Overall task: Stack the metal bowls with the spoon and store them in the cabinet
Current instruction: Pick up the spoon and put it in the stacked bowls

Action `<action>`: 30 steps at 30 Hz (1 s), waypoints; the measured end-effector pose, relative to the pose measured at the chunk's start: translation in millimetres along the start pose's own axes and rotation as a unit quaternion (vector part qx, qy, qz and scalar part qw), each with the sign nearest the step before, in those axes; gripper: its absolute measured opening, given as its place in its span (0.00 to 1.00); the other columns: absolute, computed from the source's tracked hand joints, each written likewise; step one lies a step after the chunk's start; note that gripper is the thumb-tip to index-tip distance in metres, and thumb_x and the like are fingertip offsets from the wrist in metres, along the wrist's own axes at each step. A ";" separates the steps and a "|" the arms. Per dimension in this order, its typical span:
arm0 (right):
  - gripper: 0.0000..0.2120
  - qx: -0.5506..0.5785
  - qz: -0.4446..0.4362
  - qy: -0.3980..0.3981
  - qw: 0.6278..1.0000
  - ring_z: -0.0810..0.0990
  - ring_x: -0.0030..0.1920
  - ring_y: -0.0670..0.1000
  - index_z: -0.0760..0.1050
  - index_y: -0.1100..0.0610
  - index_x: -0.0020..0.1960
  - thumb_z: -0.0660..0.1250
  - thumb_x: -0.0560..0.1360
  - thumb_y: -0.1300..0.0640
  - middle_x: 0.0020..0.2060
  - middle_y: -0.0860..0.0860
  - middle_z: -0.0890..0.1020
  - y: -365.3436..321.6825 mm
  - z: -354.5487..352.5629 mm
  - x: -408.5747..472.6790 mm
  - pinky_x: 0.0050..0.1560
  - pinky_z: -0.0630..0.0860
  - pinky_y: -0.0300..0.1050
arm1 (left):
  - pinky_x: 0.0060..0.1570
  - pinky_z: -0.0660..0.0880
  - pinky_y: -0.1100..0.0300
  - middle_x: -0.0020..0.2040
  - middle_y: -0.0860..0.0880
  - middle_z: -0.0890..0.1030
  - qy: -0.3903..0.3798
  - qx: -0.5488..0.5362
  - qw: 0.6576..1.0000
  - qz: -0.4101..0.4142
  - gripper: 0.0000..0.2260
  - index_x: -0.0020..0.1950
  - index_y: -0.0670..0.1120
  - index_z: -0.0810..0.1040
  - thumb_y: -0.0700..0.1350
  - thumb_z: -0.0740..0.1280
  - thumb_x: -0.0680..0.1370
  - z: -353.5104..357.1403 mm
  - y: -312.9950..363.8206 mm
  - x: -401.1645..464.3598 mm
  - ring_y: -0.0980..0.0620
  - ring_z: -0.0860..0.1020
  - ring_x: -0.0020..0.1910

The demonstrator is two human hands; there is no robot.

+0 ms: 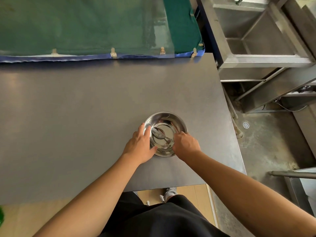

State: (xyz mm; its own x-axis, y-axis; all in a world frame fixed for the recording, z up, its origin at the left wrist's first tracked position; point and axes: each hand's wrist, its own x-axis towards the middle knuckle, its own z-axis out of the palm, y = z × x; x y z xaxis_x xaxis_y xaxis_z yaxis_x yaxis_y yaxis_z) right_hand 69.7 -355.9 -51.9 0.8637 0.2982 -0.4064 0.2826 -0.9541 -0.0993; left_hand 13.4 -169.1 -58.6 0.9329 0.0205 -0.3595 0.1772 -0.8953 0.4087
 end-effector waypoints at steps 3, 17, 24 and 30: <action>0.11 0.021 -0.010 0.006 1.000 0.81 0.51 0.58 0.78 0.58 0.57 0.63 0.78 0.57 0.51 0.55 0.81 4.5 -4.2 0.2 0.42 0.77 0.49 | 0.62 0.73 0.47 0.80 0.43 0.54 0.002 -0.015 1.000 -0.008 0.38 0.79 0.47 0.55 0.57 0.70 0.76 -0.7 0.7 3.8 0.40 0.66 0.72; 0.25 0.220 0.160 0.007 0.962 0.78 0.57 0.59 0.70 0.58 0.68 0.68 0.75 0.51 0.61 0.56 0.74 14.1 -16.1 9.5 0.57 0.78 0.55 | 0.62 0.71 0.51 0.70 0.42 0.70 -0.023 -0.156 0.983 -0.099 0.34 0.76 0.43 0.64 0.59 0.70 0.76 -19.3 -3.7 29.6 0.41 0.73 0.66; 0.26 0.298 0.258 -0.001 0.919 0.81 0.55 0.59 0.71 0.60 0.67 0.68 0.73 0.49 0.58 0.57 0.79 -0.2 -12.4 12.7 0.53 0.80 0.53 | 0.55 0.76 0.50 0.60 0.45 0.76 -0.061 -0.202 0.971 -0.110 0.28 0.65 0.46 0.74 0.62 0.69 0.72 -24.9 -11.8 41.3 0.45 0.77 0.54; 0.23 0.330 0.297 0.009 0.896 0.82 0.50 0.58 0.74 0.59 0.63 0.68 0.74 0.47 0.52 0.56 0.82 -1.4 -11.9 2.3 0.48 0.81 0.51 | 0.48 0.82 0.45 0.54 0.48 0.79 -0.092 -0.233 0.964 -0.088 0.26 0.59 0.49 0.77 0.64 0.68 0.68 -35.7 -13.9 41.2 0.47 0.81 0.48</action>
State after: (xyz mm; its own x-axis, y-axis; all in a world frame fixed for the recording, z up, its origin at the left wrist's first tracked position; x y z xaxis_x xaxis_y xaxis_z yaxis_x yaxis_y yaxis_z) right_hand 76.3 -353.6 -41.8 0.7885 -0.2738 -0.5508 -0.5326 -0.7519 -0.3885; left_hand 60.6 -139.9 -49.1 0.8111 0.0364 -0.5838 0.4899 -0.5877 0.6439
